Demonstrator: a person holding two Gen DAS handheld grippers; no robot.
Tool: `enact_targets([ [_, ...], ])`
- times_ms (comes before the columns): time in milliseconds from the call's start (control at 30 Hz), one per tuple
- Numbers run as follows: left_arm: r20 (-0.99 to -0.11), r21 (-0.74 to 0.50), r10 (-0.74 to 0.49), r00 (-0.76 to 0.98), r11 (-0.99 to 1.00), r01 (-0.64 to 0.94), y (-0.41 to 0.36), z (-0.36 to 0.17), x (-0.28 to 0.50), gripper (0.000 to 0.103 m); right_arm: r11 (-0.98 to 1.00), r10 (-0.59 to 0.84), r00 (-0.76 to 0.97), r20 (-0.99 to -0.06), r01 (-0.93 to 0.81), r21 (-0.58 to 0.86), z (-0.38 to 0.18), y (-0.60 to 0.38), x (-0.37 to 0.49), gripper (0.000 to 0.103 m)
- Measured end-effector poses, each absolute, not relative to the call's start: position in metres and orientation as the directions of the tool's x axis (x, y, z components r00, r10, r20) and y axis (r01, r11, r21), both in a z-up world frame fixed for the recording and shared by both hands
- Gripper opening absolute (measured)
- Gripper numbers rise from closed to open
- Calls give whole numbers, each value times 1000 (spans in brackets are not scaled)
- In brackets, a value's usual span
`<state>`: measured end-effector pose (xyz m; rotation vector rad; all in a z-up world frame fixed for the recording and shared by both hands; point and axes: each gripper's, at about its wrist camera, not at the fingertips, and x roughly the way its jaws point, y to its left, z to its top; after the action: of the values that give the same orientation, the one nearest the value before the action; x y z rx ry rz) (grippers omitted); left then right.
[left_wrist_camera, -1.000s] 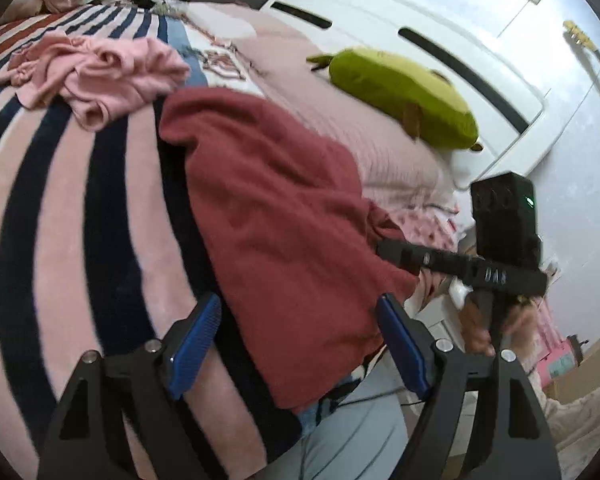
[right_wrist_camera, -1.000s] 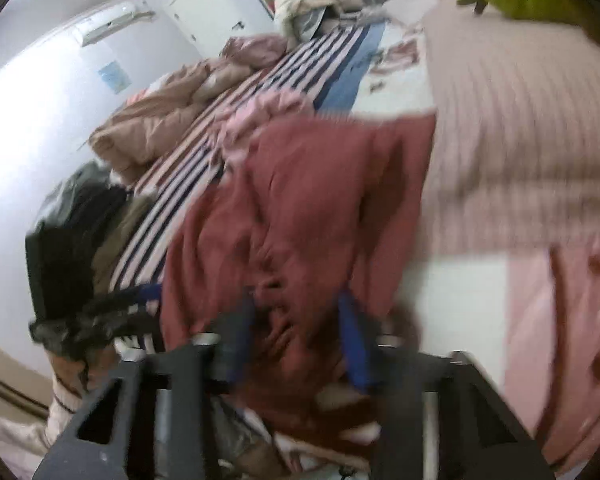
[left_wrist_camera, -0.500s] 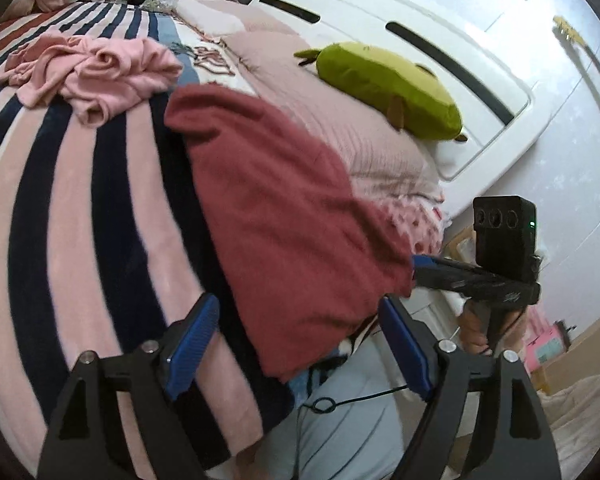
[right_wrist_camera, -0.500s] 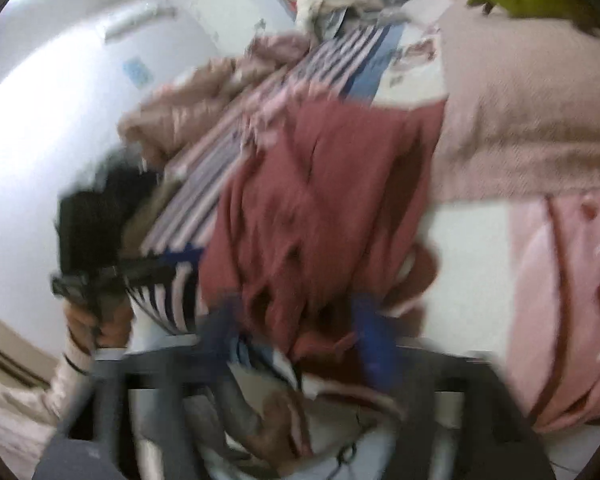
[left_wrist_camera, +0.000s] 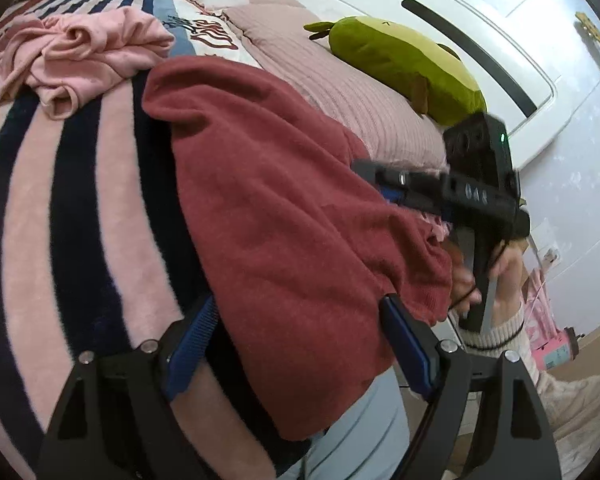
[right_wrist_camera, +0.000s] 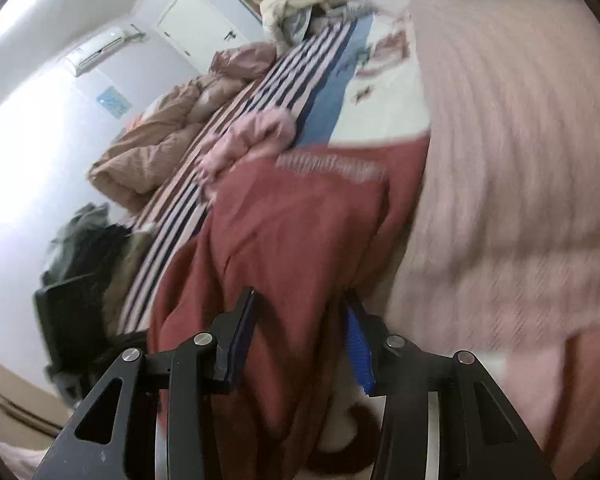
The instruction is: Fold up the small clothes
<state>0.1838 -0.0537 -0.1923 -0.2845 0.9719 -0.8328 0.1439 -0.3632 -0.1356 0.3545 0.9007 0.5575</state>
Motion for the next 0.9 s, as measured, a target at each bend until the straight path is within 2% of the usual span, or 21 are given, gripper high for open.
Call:
enact_targets([
  [200, -611, -549, -728, 311, 672, 496, -46, -191, 181, 80, 800, 594, 566, -571, -345, 491, -109, -376, 147, 39],
  [233, -609, -549, -730, 312, 671, 498, -43, -191, 180, 80, 792, 607, 548, -575, -358, 494, -109, -373, 149, 39],
  [333, -606, -553, -733, 310, 668, 499, -43, -192, 181, 80, 787, 615, 449, -649, -394, 474, -123, -351, 158, 51],
  [400, -605, -554, -733, 312, 669, 496, -43, -193, 181, 79, 800, 593, 437, -676, -418, 431, -129, -335, 162, 51],
  [433, -603, -557, -735, 311, 667, 495, -42, -194, 180, 74, 801, 590, 443, -675, -423, 424, -130, -333, 163, 43],
  [467, -601, -560, -738, 308, 663, 496, -42, -194, 180, 68, 801, 590, 454, -667, -428, 418, -130, -330, 163, 19],
  [500, -598, -563, -741, 305, 659, 498, -42, -193, 179, 65, 803, 587, 460, -667, -434, 408, -129, -327, 165, 8],
  [633, -602, -548, -734, 313, 665, 507, -43, -191, 177, 59, 866, 478, 530, -700, -419, 274, -123, -320, 173, 4],
  [800, -607, -535, -731, 313, 666, 519, -42, -194, 175, 51, 939, 302, 624, -721, -324, 113, -120, -329, 188, 3],
  [900, -611, -543, -736, 293, 658, 522, -39, -198, 171, 49, 954, 247, 648, -720, -292, 64, -123, -334, 195, 3],
])
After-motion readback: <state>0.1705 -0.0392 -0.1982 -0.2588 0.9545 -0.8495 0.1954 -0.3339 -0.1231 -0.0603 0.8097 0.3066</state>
